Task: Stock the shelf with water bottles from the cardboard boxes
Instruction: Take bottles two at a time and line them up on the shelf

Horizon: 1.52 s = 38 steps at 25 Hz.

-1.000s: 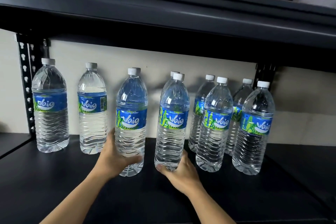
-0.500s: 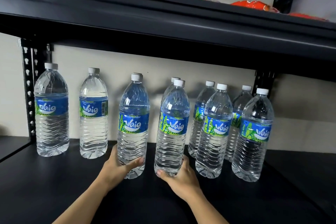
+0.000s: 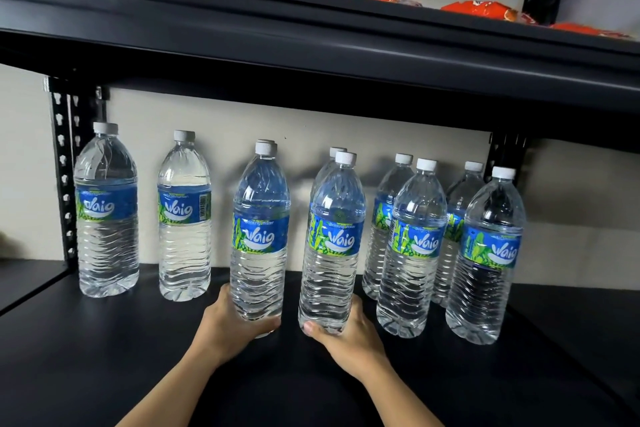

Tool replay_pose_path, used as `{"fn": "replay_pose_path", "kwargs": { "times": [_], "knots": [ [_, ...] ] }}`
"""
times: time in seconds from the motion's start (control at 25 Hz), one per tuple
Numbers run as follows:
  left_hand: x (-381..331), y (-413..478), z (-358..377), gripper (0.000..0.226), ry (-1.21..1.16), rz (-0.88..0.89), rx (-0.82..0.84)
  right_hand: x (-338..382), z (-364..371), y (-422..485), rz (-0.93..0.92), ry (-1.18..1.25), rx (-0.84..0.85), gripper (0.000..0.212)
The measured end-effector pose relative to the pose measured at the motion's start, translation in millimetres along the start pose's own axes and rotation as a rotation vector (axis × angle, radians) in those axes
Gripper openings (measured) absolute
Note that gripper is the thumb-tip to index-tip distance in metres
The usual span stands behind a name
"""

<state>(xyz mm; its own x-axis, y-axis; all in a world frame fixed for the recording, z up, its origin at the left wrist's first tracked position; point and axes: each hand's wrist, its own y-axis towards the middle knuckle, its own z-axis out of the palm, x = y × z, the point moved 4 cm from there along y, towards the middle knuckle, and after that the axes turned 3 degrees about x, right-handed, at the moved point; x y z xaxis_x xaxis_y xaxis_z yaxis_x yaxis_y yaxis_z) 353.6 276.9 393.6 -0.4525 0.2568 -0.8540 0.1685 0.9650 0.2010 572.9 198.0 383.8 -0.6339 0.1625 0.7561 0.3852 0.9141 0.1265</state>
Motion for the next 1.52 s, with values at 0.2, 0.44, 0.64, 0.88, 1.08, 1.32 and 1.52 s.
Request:
{"fn": "replay_pose_path", "kwargs": {
  "times": [0.2, 0.44, 0.64, 0.88, 1.08, 1.32, 1.52],
  "knots": [
    [0, 2, -1, 0.085, -0.003, 0.001, -0.011, 1, 0, 0, -0.007, -0.002, -0.005, 0.079],
    [2, 3, -1, 0.083, -0.015, -0.024, -0.013, 0, 0, 1, -0.009, -0.025, -0.006, 0.073],
    [1, 2, -1, 0.082, -0.009, -0.016, -0.03, -2, 1, 3, -0.006, -0.034, -0.01, 0.071],
    [4, 4, 0, 0.087, 0.0, -0.028, -0.004, -6, 3, 6, -0.021, -0.013, -0.003, 0.073],
    [2, 3, 1, 0.099, 0.03, -0.063, 0.042, -6, 5, 7, -0.004, -0.014, 0.031, 0.081],
    [0, -27, -5, 0.136, 0.315, -0.103, 0.197, 0, 0, -3, 0.049, -0.124, 0.107, 0.127],
    [13, -67, -16, 0.094, 0.717, -0.046, 0.265, 6, 2, -47, 0.112, -0.59, 0.169, 0.09]
  ]
}}
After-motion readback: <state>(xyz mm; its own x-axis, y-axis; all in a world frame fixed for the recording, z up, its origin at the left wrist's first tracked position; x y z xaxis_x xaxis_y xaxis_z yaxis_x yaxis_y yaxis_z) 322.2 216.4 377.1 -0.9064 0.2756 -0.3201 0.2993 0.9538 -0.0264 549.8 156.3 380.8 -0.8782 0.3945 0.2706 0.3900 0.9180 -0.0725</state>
